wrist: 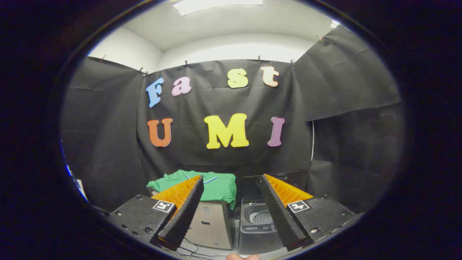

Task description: Put the clothes into the washing machine and then close the washing machine lid.

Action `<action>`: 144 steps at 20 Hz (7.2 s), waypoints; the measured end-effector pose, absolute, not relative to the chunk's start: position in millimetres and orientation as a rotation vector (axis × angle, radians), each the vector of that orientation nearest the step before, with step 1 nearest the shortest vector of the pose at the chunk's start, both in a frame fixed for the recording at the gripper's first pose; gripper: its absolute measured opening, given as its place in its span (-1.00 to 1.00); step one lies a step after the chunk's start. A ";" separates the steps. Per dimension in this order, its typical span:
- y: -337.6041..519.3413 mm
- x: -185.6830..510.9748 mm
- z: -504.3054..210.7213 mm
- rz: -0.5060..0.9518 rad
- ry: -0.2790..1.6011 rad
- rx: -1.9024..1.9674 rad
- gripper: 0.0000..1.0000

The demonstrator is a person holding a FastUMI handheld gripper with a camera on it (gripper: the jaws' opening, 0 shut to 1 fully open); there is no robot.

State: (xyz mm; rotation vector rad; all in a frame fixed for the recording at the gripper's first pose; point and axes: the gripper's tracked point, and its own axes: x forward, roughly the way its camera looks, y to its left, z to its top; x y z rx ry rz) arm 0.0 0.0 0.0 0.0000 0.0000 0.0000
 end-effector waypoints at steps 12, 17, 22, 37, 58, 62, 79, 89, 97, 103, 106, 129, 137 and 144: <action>-25.7 5.8 -1.3 -0.063 0.080 0.002 0.98; -15.3 11.5 -1.7 -0.067 0.083 -0.010 0.98; 16.7 28.5 6.8 -0.052 0.079 -0.026 0.98; 150.8 154.2 10.4 0.112 0.195 -0.035 0.98; 210.1 366.6 -151.7 0.141 1.046 -0.031 0.98; 214.3 356.4 -166.2 0.090 1.175 0.041 0.96; 211.6 363.0 -180.2 -0.015 1.319 -0.134 0.77; 200.6 370.9 -176.5 0.061 1.289 -0.104 -0.70; 199.2 372.3 -170.0 0.108 1.300 -0.025 -0.84; 198.8 372.3 -139.4 0.161 1.273 0.062 -0.85; 197.2 370.9 -128.4 0.177 1.246 0.078 -0.86; 75.2 328.4 -17.8 0.070 0.950 0.262 -0.87; -9.3 330.4 -3.3 0.050 0.886 0.281 -0.87; -76.0 336.8 -8.8 0.007 0.862 0.286 -0.86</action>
